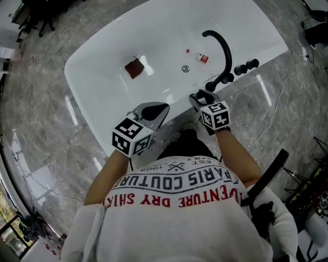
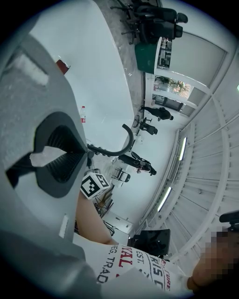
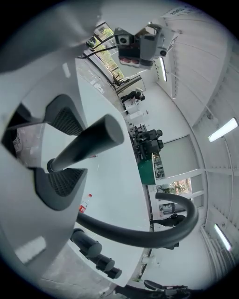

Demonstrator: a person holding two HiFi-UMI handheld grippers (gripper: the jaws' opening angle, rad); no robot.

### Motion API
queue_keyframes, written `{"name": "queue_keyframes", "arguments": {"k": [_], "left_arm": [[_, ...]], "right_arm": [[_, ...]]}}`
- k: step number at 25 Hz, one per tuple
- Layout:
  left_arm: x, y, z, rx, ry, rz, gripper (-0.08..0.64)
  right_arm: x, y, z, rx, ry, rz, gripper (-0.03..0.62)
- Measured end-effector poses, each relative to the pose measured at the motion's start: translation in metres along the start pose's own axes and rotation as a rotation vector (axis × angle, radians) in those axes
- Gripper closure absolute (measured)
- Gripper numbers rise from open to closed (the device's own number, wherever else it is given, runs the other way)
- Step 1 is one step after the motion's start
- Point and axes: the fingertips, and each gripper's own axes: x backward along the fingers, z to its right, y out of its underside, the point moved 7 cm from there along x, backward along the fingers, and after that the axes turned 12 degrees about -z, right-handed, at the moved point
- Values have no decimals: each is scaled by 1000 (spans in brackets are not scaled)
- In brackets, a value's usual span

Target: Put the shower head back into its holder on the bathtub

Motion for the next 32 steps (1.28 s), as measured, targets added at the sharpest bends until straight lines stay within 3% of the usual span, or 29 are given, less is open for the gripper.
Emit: {"name": "queue_keyframes", "arguments": {"k": [3,8,15,19,22,25,27,32], "left_arm": [[3,-9,13,-43,35,-2,555],[4,-35,37,-155,112,34,555],[12,-46,85,-268,195,46,555],[22,-45,110,-310,205,73,555],[31,-24,140,-330,214,78,555],[44,10,179,-347,219,94,555],[53,38,207,-353,212,110,555],[93,103,293,-393,223,150,555]], "right_arm": [[49,-11,-11,-3,10,77,411],[151,-42,-43,39,-10,289,593],[230,-24,-93,99,-132,419,594],[260,-10,-98,113,-72,468,594],[280,15,-118,76,-81,518,595],[302,52,-153,128,-49,516,594],[321,82,-179,171,-22,522,594],[370,170,-250,156,-38,561,593]]}}
